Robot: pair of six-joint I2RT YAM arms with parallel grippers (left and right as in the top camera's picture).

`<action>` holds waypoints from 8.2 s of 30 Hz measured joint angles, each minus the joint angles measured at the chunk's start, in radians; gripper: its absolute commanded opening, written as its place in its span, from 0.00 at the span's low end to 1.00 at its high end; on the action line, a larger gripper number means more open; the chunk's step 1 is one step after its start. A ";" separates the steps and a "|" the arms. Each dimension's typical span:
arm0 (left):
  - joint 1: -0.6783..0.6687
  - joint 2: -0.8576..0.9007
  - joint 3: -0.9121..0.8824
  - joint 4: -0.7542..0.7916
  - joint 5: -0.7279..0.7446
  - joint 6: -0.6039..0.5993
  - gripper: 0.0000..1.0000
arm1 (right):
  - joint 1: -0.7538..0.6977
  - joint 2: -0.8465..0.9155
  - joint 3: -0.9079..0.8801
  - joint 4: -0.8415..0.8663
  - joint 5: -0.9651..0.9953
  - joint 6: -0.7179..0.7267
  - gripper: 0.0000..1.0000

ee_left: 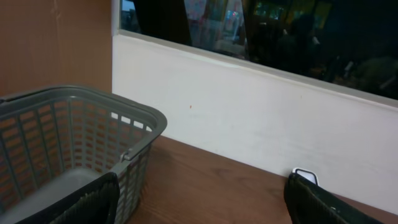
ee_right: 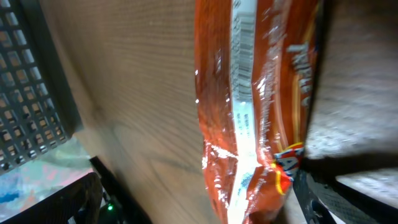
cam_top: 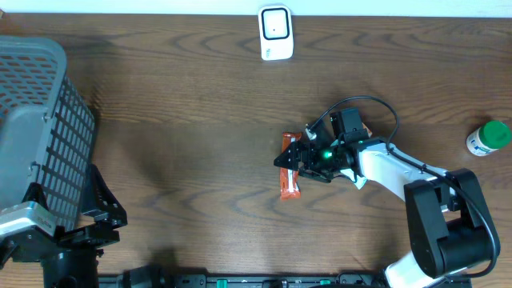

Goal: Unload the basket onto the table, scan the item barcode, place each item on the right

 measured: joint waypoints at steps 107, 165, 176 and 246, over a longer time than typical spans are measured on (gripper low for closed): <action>0.000 -0.048 0.000 -0.025 0.000 0.000 0.85 | 0.284 -0.193 -0.117 -0.142 0.478 0.266 0.41; 0.018 -0.049 -0.002 -0.442 -0.008 0.000 0.85 | 0.217 -0.325 0.166 -0.008 0.959 -0.375 0.01; 0.018 -0.050 -0.002 -0.441 -0.012 0.000 0.85 | 0.154 0.240 0.734 0.043 1.392 -0.771 0.01; 0.018 -0.050 -0.004 -0.441 -0.015 0.000 0.85 | 0.035 0.246 0.953 0.021 1.921 -1.617 0.01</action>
